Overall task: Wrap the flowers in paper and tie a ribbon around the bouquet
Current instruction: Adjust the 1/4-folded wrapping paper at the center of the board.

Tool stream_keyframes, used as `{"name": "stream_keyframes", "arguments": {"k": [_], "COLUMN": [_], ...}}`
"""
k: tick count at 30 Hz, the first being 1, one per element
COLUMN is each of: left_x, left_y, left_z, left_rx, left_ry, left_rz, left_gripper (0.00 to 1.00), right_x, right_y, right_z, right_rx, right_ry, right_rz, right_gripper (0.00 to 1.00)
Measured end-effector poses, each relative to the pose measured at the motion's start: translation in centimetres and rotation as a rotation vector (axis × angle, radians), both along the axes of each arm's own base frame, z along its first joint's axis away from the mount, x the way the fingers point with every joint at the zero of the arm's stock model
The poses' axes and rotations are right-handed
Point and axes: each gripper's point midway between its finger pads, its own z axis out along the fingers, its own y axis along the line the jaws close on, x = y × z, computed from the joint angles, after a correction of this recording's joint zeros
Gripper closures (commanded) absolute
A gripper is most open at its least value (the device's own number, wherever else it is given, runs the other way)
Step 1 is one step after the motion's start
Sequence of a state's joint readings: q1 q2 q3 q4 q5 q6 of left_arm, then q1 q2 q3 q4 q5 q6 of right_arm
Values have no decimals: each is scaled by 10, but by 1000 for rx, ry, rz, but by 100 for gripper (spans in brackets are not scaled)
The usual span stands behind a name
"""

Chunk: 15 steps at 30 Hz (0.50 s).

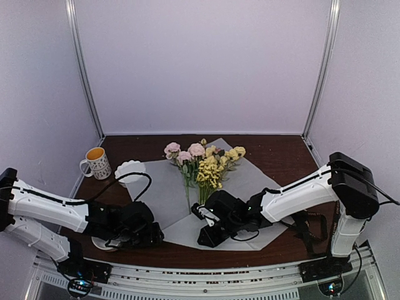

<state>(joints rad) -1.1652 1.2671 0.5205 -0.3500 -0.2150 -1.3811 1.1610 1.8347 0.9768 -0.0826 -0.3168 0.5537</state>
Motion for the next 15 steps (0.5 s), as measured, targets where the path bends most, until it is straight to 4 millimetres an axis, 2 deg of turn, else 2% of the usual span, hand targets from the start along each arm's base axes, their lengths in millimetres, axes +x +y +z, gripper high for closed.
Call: {"name": "stream_keyframes", "arguments": {"k": [6, 15], "left_x": [6, 28], "left_y": [-2, -7], "left_z": [1, 0], "left_rx": [14, -31], "left_ry": [-32, -50], "left_rz": [-23, 5], "left_gripper": [15, 31], "right_x": [0, 0], "right_y": [0, 0], "right_z": [0, 0], "right_rx": [0, 0], "right_ry": [0, 0], "right_rz": [0, 1], "right_gripper": [82, 82]}}
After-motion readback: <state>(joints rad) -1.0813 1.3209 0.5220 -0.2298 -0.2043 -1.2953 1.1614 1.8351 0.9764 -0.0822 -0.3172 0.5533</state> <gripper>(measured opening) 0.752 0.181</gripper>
